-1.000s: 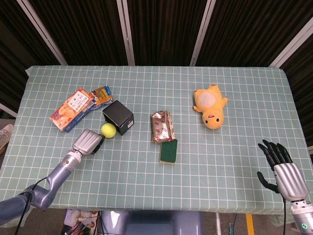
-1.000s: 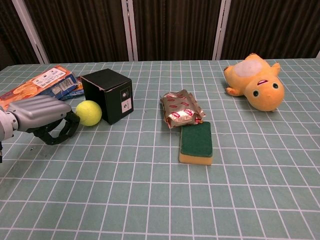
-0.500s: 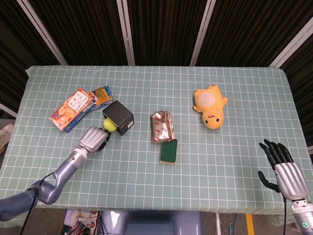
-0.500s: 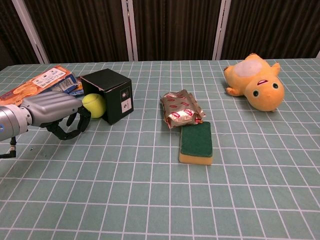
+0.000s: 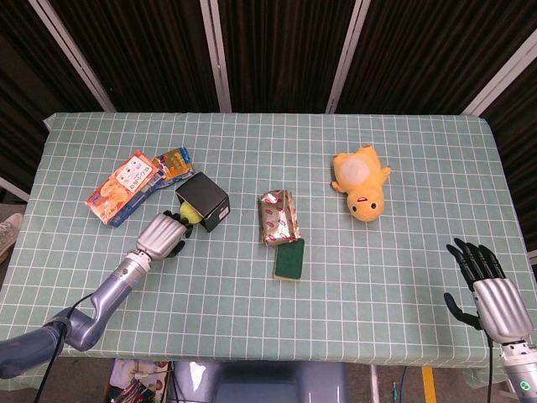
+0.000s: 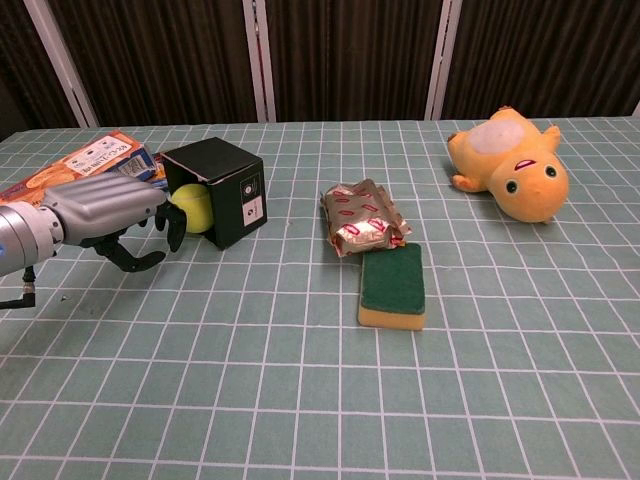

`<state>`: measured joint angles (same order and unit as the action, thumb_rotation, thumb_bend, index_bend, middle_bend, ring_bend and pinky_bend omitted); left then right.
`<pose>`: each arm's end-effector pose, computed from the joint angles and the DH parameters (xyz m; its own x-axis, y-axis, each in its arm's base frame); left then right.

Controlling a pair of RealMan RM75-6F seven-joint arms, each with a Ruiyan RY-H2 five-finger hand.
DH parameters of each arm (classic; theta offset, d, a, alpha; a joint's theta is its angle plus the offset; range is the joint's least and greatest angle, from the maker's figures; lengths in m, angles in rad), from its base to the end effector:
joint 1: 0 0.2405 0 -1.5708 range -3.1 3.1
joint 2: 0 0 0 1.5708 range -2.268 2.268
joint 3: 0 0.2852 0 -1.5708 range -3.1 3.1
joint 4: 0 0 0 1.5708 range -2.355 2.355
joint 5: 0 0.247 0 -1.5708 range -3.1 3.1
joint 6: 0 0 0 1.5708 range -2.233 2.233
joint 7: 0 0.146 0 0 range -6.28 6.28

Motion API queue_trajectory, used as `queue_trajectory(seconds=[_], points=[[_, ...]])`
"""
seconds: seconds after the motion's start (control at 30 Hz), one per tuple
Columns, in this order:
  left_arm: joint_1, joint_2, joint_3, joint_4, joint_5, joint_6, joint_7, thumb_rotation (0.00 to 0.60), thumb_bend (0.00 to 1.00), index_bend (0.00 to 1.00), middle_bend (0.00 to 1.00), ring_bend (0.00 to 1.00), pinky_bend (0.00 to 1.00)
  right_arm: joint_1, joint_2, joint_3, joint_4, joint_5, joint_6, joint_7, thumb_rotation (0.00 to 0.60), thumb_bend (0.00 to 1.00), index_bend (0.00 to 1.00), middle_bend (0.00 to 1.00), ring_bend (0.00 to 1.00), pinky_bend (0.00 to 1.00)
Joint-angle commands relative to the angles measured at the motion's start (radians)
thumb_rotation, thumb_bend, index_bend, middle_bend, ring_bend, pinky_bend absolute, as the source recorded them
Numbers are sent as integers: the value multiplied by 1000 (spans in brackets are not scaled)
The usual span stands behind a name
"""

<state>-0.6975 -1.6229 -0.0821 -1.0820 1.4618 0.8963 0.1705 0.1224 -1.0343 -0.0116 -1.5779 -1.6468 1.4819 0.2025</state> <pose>-0.2490 0.3874 -0.0653 0.6884 0.1751 0.7039 0.6772 -0.5028 -0.5372 -0.3476 -0.1858 0.1549 0.3361 -0.0728 0.9390 -0.9320 -0.1692 0.3205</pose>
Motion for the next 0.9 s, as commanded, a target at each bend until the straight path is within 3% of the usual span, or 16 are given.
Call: queue_trajectory(seconds=[0.03, 0.3, 0.5, 0.73, 0.9], points=[[-1, 3, 1, 1, -21, -19, 16, 600, 422, 425, 304, 205, 321, -1, 1, 0, 1, -1, 2, 2, 600, 429, 0, 0, 0, 0], [-9, 5, 0, -10, -50, -44, 43, 600, 422, 402, 120, 7, 152, -1, 3, -1, -3, -2, -2, -2, 600, 429, 0, 0, 0, 0], [-14, 2, 4, -13, -52, -42, 49, 570, 401, 459, 47, 0, 5, -2, 5, -4, -8, -7, 0, -7, 600, 429, 0, 0, 0, 0], [-16, 13, 14, -34, -34, -29, 20, 554, 388, 406, 30, 0, 0, -3, 7, -3, -9, -8, 2, -4, 600, 430, 0, 0, 0, 0], [5, 50, 42, -97, 0, 12, -8, 553, 278, 376, 52, 0, 0, -5, 9, -4, -10, -9, 5, -7, 600, 429, 0, 0, 0, 0]])
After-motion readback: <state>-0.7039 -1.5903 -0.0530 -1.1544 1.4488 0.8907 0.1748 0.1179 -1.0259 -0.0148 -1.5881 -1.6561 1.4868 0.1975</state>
